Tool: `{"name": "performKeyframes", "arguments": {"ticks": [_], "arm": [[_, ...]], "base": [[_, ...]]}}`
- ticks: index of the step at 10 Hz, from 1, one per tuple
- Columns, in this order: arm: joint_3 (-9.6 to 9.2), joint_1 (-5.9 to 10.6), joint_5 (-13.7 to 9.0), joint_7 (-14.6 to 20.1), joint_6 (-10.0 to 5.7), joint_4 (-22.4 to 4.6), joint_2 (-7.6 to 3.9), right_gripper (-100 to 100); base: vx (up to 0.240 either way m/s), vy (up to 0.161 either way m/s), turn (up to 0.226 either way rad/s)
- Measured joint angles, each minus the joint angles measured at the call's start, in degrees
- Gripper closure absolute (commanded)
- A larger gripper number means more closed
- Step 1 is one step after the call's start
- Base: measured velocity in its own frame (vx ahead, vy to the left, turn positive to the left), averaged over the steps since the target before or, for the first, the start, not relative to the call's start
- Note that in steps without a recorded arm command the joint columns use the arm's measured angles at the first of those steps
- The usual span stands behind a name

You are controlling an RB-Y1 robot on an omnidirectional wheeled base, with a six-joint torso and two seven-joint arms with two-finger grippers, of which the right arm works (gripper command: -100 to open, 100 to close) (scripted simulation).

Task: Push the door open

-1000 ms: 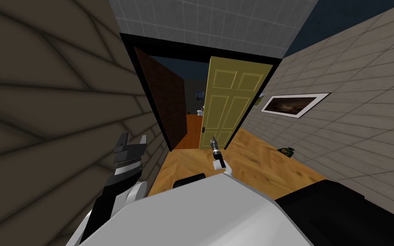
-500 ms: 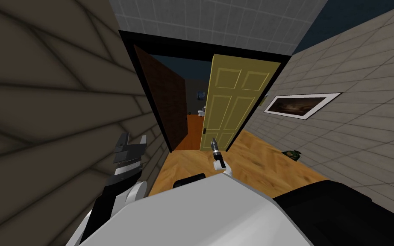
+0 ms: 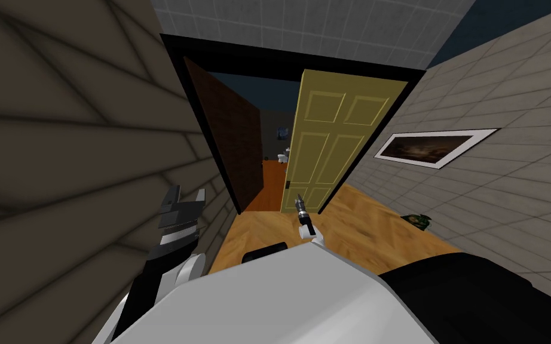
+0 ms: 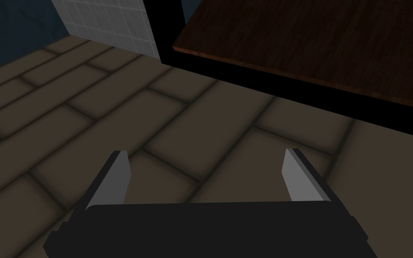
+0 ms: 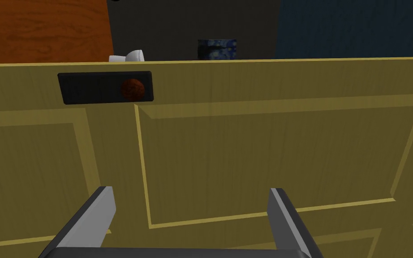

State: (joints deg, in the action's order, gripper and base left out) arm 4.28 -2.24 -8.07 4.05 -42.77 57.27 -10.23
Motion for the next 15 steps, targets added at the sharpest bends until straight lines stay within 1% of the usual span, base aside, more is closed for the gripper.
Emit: {"name": "performKeyframes", "arguments": {"ticks": [2,4,9,10,12,13,14,15], "arm": [[0.16,0.43,-0.3,0.0,-0.10,-1.9,-0.16,-100],[0.33,1.38,-0.5,0.2,-0.45,-4.0,-0.53,-100],[0.75,3.52,-1.1,0.5,-1.89,-10.6,-1.17,-100],[0.86,4.22,-1.2,0.4,-2.19,-12.1,-1.21,-100],[0.99,4.89,-1.4,0.6,-2.74,-14.3,-1.44,-100],[1.07,5.47,-1.5,0.6,-2.98,-15.6,-1.59,-100],[1.15,6.42,-1.7,0.8,-3.75,-18.0,-1.85,-100],[1.31,6.93,-1.9,0.7,-4.02,-19.5,-1.82,-100]], "base": [[0.085,-0.001,0.020],[0.068,-0.004,0.030],[0.092,-0.008,0.030],[0.085,-0.001,0.027],[0.090,-0.005,0.025],[0.111,-0.026,0.032],[0.135,-0.020,0.039],[0.162,-0.012,0.051]]}}
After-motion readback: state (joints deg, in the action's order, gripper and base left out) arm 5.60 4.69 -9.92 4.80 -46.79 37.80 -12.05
